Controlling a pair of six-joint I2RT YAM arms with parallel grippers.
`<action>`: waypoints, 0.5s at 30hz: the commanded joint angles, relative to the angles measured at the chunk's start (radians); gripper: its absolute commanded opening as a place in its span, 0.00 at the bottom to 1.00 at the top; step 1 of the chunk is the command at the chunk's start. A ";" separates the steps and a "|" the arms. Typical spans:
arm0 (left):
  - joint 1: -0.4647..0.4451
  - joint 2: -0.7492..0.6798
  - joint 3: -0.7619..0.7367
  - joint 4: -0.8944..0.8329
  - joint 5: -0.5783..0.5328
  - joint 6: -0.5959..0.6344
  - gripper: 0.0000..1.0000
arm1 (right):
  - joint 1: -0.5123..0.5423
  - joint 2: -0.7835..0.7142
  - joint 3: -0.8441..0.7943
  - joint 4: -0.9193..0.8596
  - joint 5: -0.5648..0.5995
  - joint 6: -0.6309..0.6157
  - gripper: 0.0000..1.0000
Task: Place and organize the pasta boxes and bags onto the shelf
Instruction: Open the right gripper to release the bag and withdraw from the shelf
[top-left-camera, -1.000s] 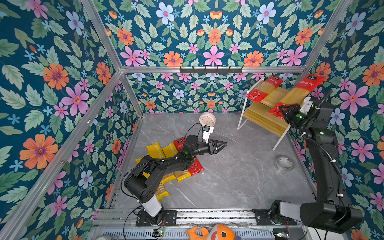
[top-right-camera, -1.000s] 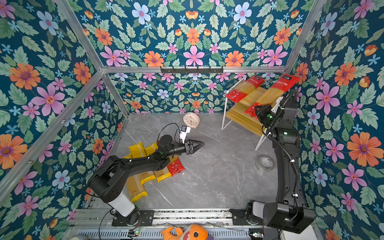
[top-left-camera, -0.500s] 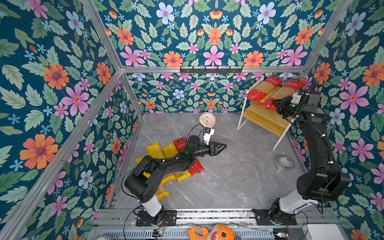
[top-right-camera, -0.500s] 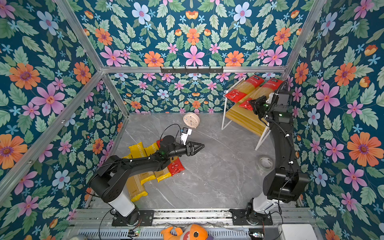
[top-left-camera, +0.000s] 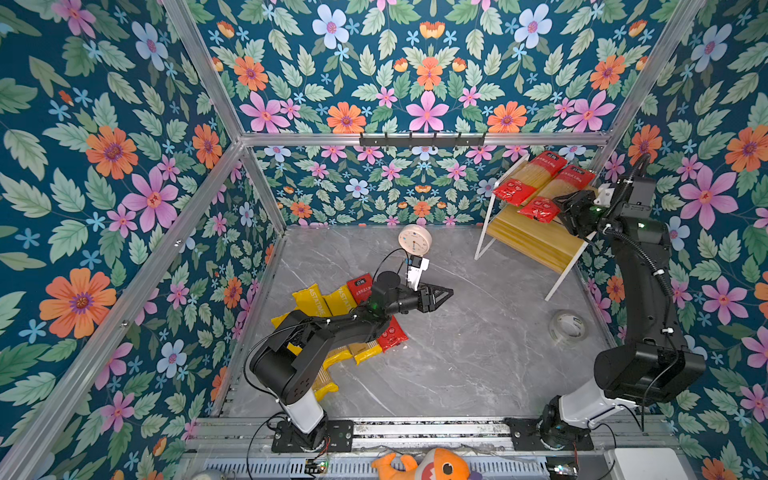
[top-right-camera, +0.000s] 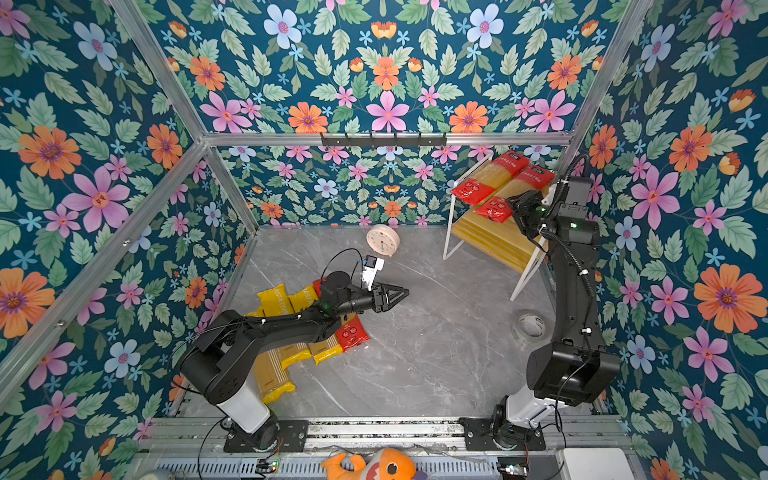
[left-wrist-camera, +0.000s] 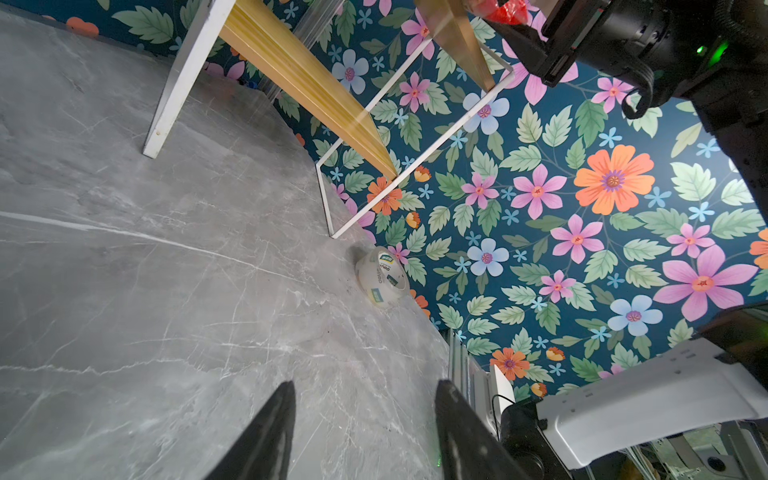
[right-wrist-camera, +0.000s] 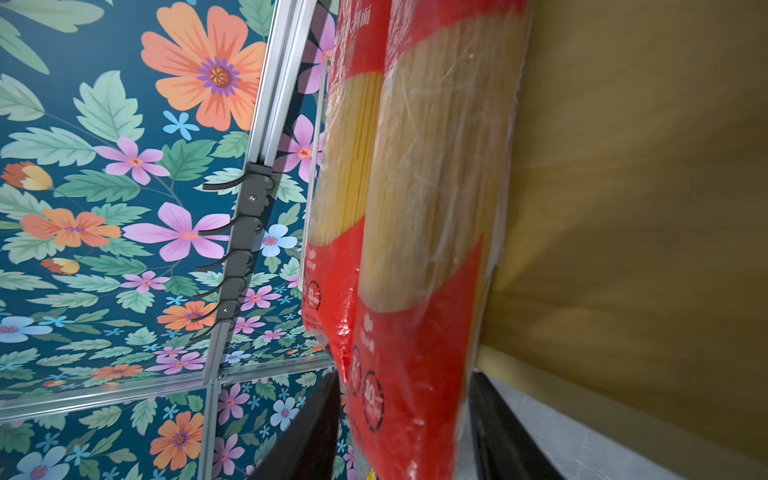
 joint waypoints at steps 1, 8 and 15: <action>0.001 -0.009 -0.002 0.003 0.001 0.019 0.56 | -0.001 0.018 0.037 -0.055 0.055 -0.057 0.48; 0.001 -0.030 -0.002 -0.038 -0.005 0.040 0.56 | 0.016 0.107 0.087 -0.047 0.070 -0.089 0.40; 0.001 -0.052 -0.021 -0.058 -0.027 0.059 0.56 | 0.078 0.231 0.256 -0.139 0.088 -0.169 0.27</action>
